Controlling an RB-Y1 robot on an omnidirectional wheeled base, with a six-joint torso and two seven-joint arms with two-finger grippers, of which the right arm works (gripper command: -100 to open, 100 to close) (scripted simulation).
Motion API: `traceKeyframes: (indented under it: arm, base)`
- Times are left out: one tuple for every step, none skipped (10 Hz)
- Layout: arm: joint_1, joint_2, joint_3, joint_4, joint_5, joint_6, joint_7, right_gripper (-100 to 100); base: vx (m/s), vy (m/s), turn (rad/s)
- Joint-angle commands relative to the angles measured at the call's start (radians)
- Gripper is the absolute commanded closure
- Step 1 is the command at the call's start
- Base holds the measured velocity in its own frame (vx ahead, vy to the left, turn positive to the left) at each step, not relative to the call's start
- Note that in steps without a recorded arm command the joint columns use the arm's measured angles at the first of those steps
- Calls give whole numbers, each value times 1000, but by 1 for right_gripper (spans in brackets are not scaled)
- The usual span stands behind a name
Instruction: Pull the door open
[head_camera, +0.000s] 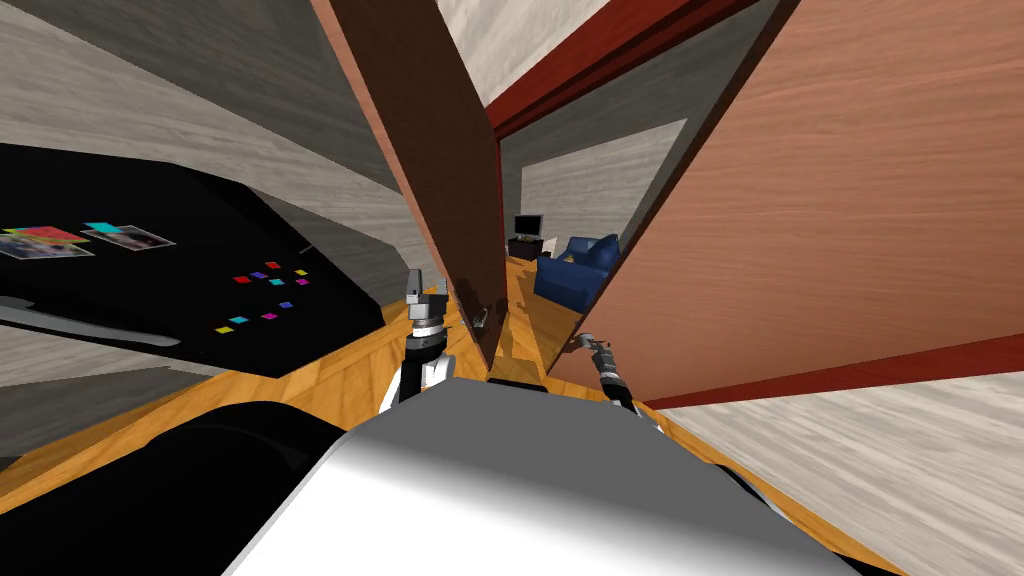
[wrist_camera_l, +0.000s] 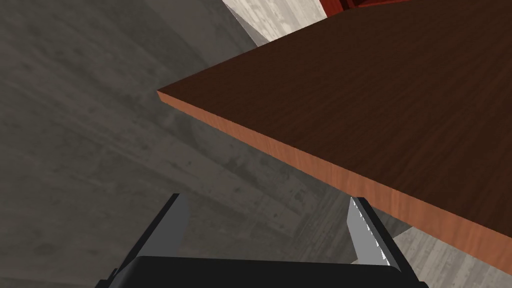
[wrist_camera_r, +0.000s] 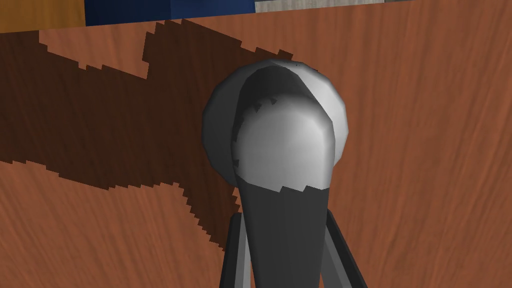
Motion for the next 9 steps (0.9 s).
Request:
traceKeyframes:
  arm:
    - [20,-15,14,-9,5,-14,-30,100]
    - [10,-12,6,1,2,-10,-17,100]
    - [12,-14,11,0,4,-11,-23,100]
    - [12,-14,15,-1,6,-12,-25,100]
    - [12,-15,19,-3,8,-12,-27,100]
    - [13,-15,25,-6,11,-13,-30,100]
    - [13,-16,30,-9,13,-14,-32,100]
    - [13,-16,35,-11,16,-15,-35,100]
    - [13,-17,41,-14,19,-16,-38,100]
  base:
    - [-54,-7,80]
    - [-22,-10,5]
    - [-146,-47,115]
    - [-238,-50,161]
    - [-222,-48,150]
    - [-236,-77,184]
    - [-271,-96,212]
    - [-248,-87,187]
    - [-272,-81,191]
